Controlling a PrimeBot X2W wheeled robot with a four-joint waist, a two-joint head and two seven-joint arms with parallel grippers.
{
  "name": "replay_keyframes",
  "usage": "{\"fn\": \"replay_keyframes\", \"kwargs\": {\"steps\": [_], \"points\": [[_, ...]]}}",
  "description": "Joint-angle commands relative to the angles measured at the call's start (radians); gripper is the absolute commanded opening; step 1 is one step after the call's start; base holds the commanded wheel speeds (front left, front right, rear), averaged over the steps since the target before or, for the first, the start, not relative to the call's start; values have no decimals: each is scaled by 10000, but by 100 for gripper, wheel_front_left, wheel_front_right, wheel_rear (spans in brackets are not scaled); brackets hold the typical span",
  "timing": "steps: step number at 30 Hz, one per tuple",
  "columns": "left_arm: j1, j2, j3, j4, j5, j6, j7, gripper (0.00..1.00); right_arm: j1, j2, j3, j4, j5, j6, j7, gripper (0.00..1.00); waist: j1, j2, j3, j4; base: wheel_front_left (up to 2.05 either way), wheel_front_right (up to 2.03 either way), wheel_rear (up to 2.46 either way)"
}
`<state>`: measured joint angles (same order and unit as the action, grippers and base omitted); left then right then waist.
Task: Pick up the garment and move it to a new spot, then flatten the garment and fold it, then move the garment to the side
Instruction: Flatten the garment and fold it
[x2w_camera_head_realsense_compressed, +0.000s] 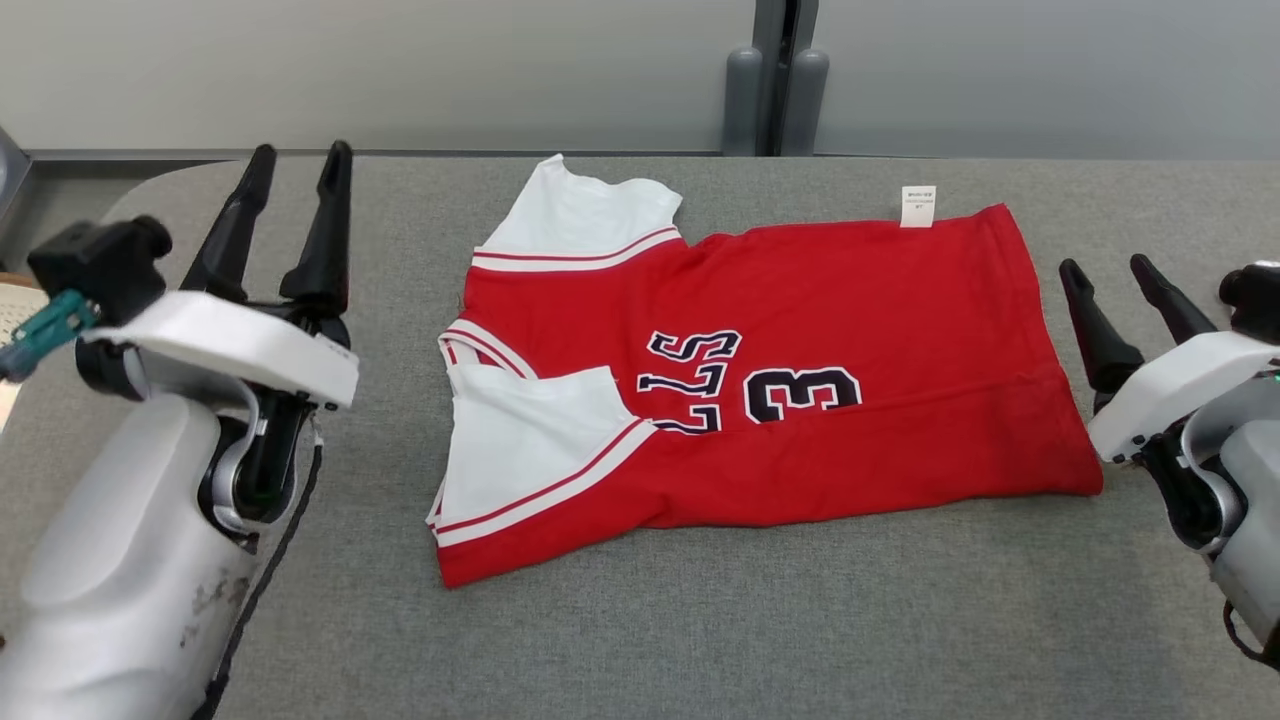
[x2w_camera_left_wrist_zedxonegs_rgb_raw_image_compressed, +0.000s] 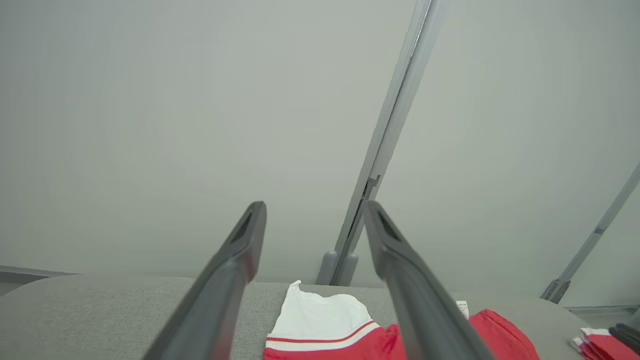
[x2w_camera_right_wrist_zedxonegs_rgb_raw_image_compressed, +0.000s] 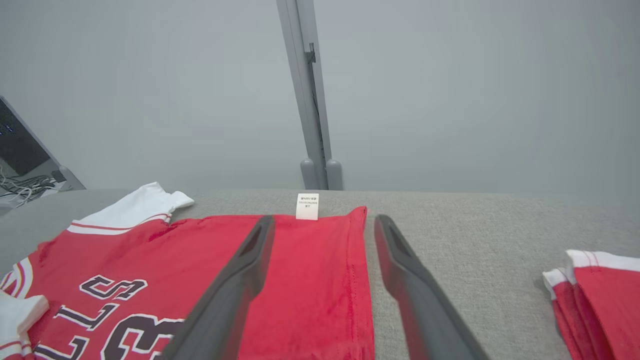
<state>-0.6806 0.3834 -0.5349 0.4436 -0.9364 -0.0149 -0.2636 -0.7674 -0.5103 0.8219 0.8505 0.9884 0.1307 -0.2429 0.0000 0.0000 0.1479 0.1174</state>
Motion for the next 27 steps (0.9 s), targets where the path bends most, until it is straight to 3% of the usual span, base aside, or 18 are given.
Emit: {"fn": "replay_keyframes", "kwargs": {"steps": [1,3,6,10,13,18,27], "points": [[292,-79,461,-255,234,24,-9,100,158,57,-69,-140,-182,0,-123,100,0,0,-95,-48,0,0,0],[1048,-473,1564,-881,856,-60,-10,100,385,133,-506,-494,-567,0,-232,100,0,0,-209,-100,0,0,0],[2088,-1124,2676,-1560,1674,-269,-4,100,989,279,-2021,-1507,-1766,0,-230,100,0,0,-312,-196,0,0,0],[2948,-1915,3633,-2109,2441,-618,-5,100,2427,1003,-4435,-3134,-3587,0,-211,100,0,0,-357,-242,0,0,0],[3463,-2364,4094,-2325,3203,-825,-5,100,3606,1595,-5609,-4271,-4916,0,-211,100,0,0,-370,-243,0,0,0],[4306,-2990,4785,-2600,4100,-1074,-6,100,5085,2629,-6759,-5660,-6332,0,-214,100,0,0,-380,-297,0,0,0],[5631,-3294,4719,-1969,5474,-1161,-6,100,6393,3638,-7600,-6339,-7038,0,-215,100,0,0,-440,-370,0,0,0]]}}
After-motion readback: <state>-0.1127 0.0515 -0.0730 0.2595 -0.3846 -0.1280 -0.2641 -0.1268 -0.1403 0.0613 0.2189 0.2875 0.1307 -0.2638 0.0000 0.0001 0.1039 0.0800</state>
